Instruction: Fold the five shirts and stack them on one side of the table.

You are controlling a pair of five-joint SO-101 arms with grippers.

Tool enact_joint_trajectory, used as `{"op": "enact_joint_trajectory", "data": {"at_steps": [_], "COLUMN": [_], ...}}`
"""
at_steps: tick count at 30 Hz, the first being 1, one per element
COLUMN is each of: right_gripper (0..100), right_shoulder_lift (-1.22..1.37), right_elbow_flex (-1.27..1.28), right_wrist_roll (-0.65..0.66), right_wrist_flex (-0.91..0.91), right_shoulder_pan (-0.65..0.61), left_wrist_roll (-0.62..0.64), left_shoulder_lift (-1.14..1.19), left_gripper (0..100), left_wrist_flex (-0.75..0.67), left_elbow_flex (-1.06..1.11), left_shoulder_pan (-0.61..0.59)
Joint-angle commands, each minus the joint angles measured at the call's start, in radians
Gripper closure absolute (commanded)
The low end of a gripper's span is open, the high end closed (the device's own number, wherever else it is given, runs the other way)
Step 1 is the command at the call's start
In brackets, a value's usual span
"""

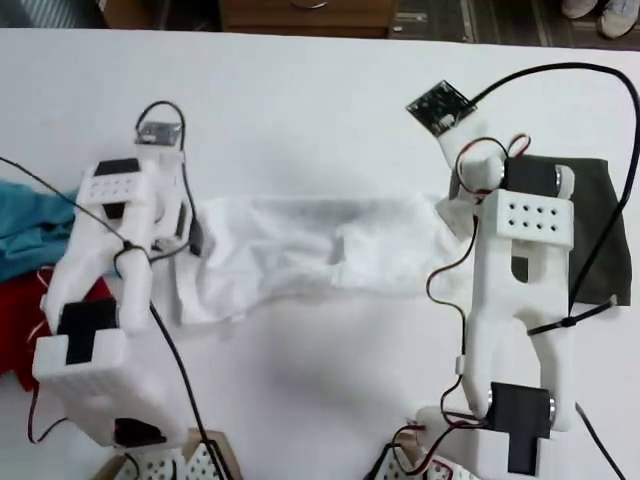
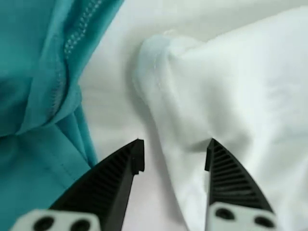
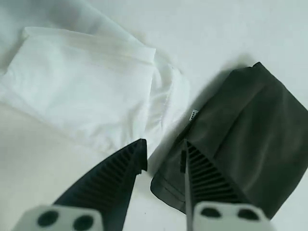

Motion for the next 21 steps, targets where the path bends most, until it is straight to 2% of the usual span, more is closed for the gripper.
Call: {"op": "enact_joint_trajectory", "data": {"at_steps": [1,9,15,21], "right_gripper": [87.2,87.2,87.2,87.2], "right_shoulder_lift": [-0.056,-0.056,-0.056,-0.056], "right_elbow_flex": [-0.012,0.014,0.014,0.014], "right_wrist_roll": [0.008,0.008,0.008,0.008], "right_wrist_flex": [0.01,0.01,0.01,0.01], "right_shoulder_pan": [0.005,0.002,0.002,0.007], "left_wrist_roll": [-0.009,-0.04,-0.037,-0.037], "left_shoulder_lift": [-0.063,0.133,0.279,0.408], "left_gripper": [77,77,77,77], "left_wrist_flex": [-0.021,-0.043,0.106,0.221], "left_elbow_flex": [0.005,-0.042,-0.278,-0.472], "left_shoulder_pan": [-0.023,0.012,0.086,0.086]}}
